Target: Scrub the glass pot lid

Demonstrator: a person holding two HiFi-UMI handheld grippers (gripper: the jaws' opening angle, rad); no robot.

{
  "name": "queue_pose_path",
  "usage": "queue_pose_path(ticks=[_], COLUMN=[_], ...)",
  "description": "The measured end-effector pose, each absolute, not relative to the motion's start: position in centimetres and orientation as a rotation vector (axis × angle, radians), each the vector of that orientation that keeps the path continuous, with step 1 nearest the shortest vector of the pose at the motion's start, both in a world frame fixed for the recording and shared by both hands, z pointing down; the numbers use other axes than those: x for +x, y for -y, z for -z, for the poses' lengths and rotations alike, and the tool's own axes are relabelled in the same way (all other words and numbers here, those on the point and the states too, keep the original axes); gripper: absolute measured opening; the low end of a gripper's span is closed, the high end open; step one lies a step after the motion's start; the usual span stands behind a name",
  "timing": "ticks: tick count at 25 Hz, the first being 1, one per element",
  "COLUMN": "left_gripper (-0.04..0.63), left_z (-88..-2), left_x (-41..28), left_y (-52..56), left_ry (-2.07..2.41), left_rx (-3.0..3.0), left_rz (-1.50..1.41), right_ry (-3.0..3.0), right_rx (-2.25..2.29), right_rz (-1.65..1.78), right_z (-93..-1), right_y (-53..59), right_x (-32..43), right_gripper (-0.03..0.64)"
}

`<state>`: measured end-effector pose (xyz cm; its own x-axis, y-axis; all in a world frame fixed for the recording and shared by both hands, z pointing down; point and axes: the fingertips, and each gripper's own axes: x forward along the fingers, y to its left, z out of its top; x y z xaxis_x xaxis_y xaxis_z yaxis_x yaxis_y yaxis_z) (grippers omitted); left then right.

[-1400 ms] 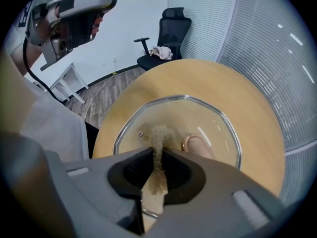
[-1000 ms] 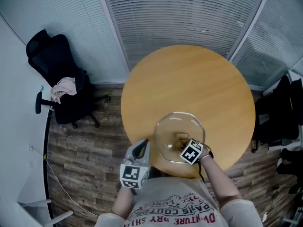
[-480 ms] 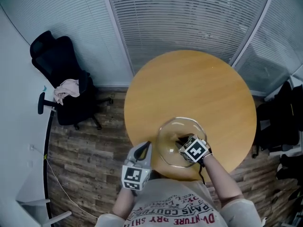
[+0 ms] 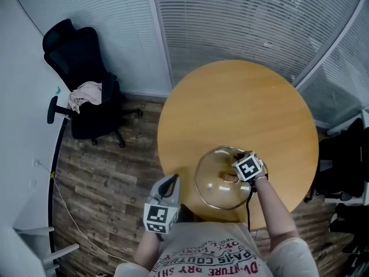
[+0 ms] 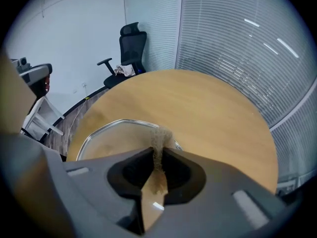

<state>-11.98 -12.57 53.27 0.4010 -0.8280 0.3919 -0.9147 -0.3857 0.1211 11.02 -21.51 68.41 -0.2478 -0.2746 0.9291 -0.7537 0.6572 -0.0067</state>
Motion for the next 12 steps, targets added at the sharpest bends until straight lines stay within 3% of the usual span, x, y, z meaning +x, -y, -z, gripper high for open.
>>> queue_pose_path(ticks=[12], left_gripper=[0.008], left_z=[-55.5], left_x=[-13.7], left_y=[13.1], left_ry=[1.515], left_rx=[2.311], left_rz=[-0.434], right_ry=[1.726], right_rx=[0.907], right_rz=[-0.619], right_z=[-72.4], right_y=[23.8], right_x=[12.3], right_gripper=[0.056])
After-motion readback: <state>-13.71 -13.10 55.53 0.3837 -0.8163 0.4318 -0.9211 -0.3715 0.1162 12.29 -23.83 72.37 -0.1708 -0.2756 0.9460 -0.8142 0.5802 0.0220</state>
